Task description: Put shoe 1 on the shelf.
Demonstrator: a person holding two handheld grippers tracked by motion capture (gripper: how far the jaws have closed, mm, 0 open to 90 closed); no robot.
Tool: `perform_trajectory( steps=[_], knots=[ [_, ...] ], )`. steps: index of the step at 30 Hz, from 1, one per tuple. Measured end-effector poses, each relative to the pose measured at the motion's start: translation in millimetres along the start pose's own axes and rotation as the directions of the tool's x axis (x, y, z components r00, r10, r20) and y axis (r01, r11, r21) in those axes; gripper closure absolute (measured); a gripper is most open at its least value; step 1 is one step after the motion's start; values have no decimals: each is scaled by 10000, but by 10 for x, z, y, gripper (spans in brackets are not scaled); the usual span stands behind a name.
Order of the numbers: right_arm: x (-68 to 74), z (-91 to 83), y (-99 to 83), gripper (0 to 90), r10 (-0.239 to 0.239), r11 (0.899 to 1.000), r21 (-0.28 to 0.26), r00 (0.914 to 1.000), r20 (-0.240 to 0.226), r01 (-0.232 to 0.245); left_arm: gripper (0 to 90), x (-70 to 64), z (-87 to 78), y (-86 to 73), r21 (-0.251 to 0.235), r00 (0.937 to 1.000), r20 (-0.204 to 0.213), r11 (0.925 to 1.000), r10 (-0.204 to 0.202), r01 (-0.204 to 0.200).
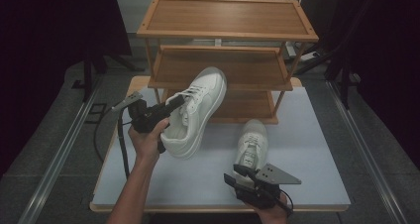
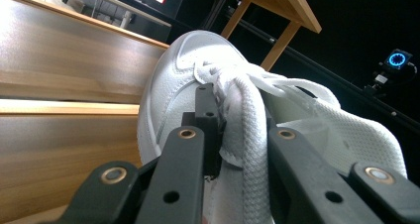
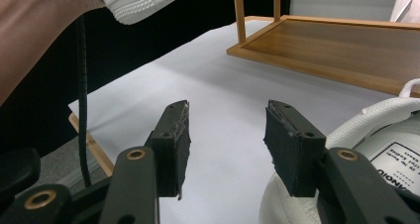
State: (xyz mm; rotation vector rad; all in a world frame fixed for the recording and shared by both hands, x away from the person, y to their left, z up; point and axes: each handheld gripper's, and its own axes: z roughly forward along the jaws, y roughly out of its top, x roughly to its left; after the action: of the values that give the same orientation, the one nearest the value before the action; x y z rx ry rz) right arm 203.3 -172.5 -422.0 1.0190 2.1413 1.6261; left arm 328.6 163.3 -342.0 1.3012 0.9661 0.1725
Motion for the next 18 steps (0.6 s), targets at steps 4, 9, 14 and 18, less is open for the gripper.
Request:
perform_trajectory(
  steps=[4,9,14,18],
  knots=[
    [-1,3,-2,518,-6,10000,20,10000,-5,6,824,5,31,40,-33,10000,-31,10000,-40,39],
    [-4,5,-5,517,33,10000,30,10000,28,-33,824,8,83,115,-119,9999,-143,9999,-56,54],
    [-11,9,-9,516,43,10000,51,10000,-1,-43,824,13,132,175,-218,9995,-310,9997,-92,86],
    [-19,6,-10,515,64,10000,76,10000,-17,-64,824,35,207,240,-342,9983,-571,9993,-153,134]
  ],
)
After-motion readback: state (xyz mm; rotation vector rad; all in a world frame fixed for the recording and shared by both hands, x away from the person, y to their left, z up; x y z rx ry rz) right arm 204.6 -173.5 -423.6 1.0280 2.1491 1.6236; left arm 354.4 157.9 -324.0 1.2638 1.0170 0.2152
